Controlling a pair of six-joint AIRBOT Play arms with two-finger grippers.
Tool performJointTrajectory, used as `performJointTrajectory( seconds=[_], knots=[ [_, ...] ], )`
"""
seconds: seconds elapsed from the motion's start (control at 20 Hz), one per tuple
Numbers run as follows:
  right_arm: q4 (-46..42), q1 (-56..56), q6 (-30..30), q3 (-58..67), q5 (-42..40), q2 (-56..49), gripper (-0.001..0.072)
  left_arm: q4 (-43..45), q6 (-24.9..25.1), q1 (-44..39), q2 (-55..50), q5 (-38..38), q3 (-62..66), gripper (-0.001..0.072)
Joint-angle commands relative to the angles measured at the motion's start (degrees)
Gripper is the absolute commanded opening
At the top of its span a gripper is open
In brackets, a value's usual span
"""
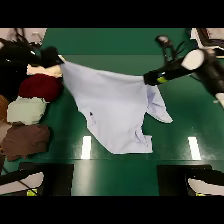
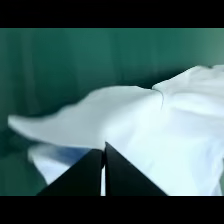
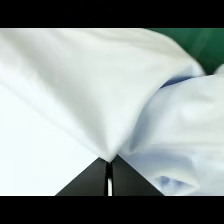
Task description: Fold the shirts.
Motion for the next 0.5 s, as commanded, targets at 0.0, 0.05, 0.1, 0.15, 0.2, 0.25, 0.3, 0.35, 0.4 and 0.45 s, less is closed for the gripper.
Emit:
performJointTrajectory(
  seconds=[0.0, 0.05, 0.1, 0.15, 0.2, 0.25, 0.3, 0.35, 0.4, 0.45],
  knots=[
    [0.2, 1.53, 0.24, 2.89, -3.96, -6.69, 0.0015, 0.46, 0.48, -0.02, -8.28, 4.52, -2.8, 0.0022],
    [0.11, 1.49, 0.24, 4.98, -3.69, -7.96, 0.0019, 0.55, 0.48, 0.07, -8.98, 5.55, -2.8, 0.0024],
    [0.11, 1.16, 0.22, 7.37, -3.06, -9.11, 0.0167, 0.68, 0.48, 0.11, -9.01, 6.62, -2.73, 0.016],
    [0.09, 0.76, 0.22, 9.6, -1.81, -9.97, 0.039, 0.7, 0.44, 0.11, -8.98, 6.29, -2.03, 0.0512],
    [0.07, 0.09, 0.22, 12.0, 0.02, -10.58, 0.0412, 0.83, 0.26, 0.48, -8.92, 4.26, -0.98, 0.063],
    [0.04, -0.57, 0.17, 13.64, 1.84, -10.64, 0.0412, 0.9, -0.13, 1.11, -8.66, 0.59, 0.26, 0.0605],
    [0.02, -1.51, 0.11, 14.67, 4.2, -10.05, 0.041, 0.94, -0.15, 1.88, -7.87, -3.58, 0.83, 0.0604],
    [0.02, -2.49, -0.35, 14.67, 6.1, -8.94, 0.0409, 2.32, -0.13, 2.4, -6.73, -7.74, 0.76, 0.0604],
    [0.02, -3.37, -0.74, 13.81, 7.74, -7.39, 0.0407, 4.85, -0.13, 2.54, -5.18, -10.84, -0.22, 0.0604],
    [0.04, -4.35, -1.05, 11.76, 8.7, -5.14, 0.0408, 7.54, -0.15, 2.32, -2.71, -12.11, -2.95, 0.0604]
  ],
)
